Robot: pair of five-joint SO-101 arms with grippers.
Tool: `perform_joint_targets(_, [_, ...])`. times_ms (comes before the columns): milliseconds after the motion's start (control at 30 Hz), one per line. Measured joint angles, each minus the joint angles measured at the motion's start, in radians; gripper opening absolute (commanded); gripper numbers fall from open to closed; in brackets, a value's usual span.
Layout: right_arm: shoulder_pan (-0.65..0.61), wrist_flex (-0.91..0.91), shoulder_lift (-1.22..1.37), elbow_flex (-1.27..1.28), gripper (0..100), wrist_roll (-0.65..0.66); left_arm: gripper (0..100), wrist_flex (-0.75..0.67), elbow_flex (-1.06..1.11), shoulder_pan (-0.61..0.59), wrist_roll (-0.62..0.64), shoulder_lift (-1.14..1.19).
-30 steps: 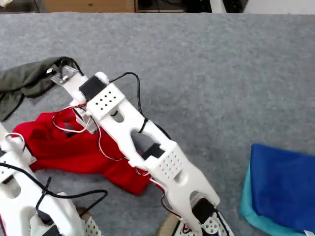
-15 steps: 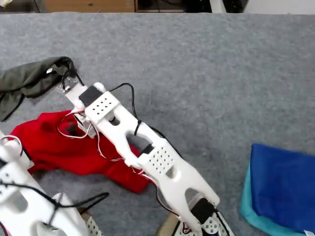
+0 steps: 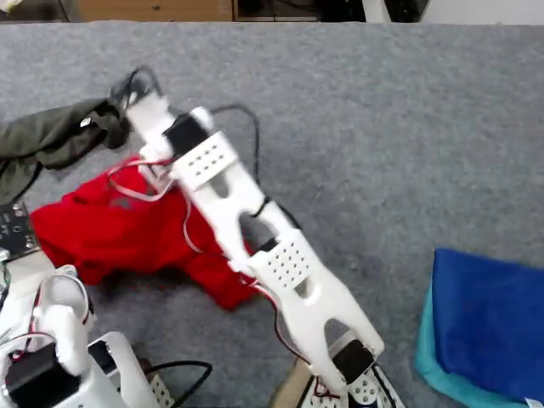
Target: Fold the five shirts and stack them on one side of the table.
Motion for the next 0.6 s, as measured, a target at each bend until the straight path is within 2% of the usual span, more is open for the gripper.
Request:
perform_joint_targets(133, [0.009, -0.133, 0.003, -0.084, 3.9, 0.061, 2, 0.034, -0.087, 0.143, 0.035, -0.002])
perform_joint_targets(233, [0.008, -0.278, 0.029, -0.084, 20.2, 0.078, 4, 0.034, -0.138, 0.252, 0.081, -0.002])
perform_joint_targets(300, [0.008, -0.327, 0.041, -0.084, 32.1, 0.077, 12, 0.034, -0.164, 0.295, 0.094, -0.002])
perform_joint_targets(367, [0.008, -0.333, 0.041, -0.084, 39.6, 0.081, 23, 0.044, -0.186, 0.311, 0.103, -0.002])
perform_joint_targets(433, [0.008, -0.311, 0.041, -0.084, 40.3, 0.086, 30, 0.075, -0.207, 0.316, 0.129, -0.002])
perform_joint_targets(600, [0.008, -0.215, 0.040, -0.126, 32.7, 0.089, 27, 0.112, -0.267, 0.316, 0.176, -0.005])
